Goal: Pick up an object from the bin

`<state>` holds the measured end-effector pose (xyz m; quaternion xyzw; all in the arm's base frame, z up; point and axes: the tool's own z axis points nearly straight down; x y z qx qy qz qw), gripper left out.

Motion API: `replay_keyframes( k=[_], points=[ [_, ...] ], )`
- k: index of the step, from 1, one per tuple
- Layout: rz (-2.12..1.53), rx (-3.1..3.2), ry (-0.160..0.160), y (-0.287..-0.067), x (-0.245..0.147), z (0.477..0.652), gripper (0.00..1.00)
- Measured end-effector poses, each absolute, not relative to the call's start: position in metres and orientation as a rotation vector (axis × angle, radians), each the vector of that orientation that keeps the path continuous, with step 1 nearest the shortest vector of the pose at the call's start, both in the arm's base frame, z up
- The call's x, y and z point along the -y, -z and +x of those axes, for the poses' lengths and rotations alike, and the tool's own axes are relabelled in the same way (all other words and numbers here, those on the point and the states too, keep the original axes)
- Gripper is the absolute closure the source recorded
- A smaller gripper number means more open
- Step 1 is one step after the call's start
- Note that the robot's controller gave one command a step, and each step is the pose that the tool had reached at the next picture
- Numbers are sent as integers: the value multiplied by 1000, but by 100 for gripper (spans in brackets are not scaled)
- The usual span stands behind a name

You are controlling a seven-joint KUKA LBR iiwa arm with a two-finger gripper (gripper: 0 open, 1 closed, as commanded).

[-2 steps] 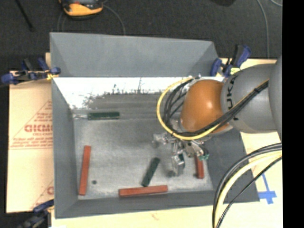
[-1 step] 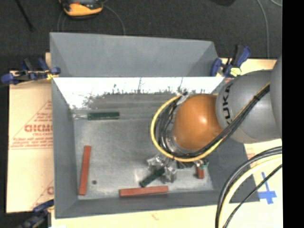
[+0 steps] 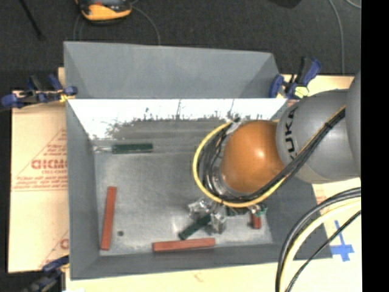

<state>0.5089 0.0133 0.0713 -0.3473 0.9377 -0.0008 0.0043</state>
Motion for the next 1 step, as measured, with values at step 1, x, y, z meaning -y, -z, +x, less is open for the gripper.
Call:
replay_keyframes(
  k=[1],
  points=[
    [-1055,-2955,1,-205,-21,510,100]
  ],
)
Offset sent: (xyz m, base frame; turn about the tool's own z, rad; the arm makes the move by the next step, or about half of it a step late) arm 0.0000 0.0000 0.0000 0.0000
